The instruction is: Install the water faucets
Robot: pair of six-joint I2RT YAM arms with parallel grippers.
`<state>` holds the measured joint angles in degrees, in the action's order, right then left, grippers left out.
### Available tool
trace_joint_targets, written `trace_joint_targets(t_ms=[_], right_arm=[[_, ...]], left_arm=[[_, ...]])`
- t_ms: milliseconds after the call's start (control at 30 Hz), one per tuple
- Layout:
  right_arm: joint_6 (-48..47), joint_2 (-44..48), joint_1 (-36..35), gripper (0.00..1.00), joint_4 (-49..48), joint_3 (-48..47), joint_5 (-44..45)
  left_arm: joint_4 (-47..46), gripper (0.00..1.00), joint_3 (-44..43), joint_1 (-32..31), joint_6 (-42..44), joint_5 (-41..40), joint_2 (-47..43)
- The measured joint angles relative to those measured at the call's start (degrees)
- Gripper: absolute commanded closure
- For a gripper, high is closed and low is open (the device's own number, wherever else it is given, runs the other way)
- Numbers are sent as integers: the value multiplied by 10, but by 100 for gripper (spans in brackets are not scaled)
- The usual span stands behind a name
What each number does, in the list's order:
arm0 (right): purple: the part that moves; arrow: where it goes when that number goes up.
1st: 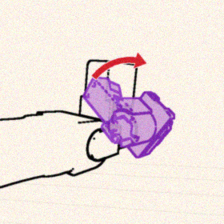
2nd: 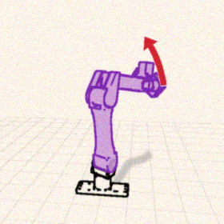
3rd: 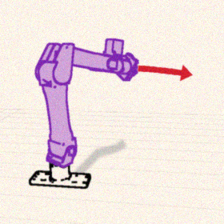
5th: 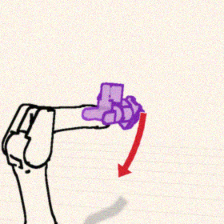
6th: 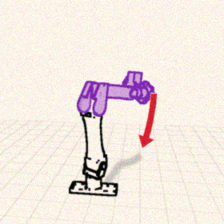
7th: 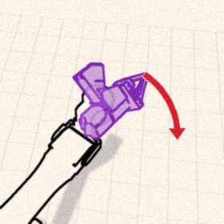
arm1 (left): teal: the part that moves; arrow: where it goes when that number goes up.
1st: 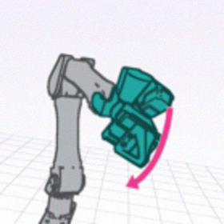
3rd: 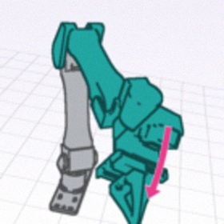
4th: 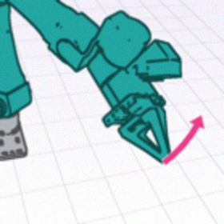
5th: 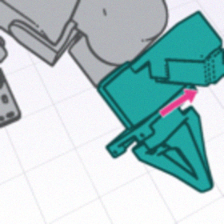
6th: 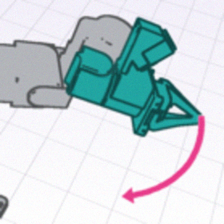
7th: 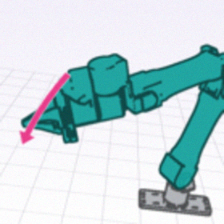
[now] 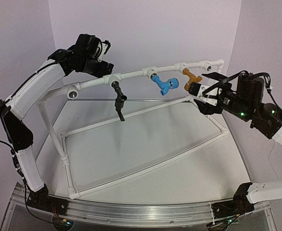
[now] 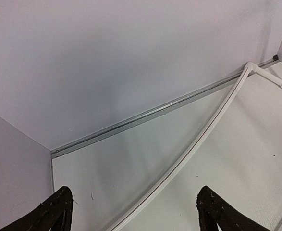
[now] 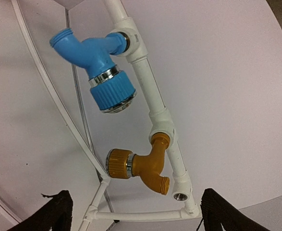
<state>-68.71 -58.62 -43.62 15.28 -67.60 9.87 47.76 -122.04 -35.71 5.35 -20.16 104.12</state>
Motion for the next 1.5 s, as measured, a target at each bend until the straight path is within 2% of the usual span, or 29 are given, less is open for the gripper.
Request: trace_joint_targets(t_ms=[267,567,800,1300,1400,1500], right_arm=[[-120,-10,-45,12,-193,84,24],[-215,-69,-67,13,-344,124,52],[-233,-128,-83,15,-403,126,67],[-253,-203,-89,32,-461,101,71],[-254,-212,-89,38,-466,89,71],[-255,-217,-89,49,-470,79,70]], left_arm=[[-1,12,15,1,-27,-1,-9],[-4,12,20,2,-38,0,-11],[-17,12,45,4,-50,5,-23],[-28,14,56,6,-59,20,-28],[-29,14,57,6,-59,21,-28],[-32,14,60,6,-59,22,-28]])
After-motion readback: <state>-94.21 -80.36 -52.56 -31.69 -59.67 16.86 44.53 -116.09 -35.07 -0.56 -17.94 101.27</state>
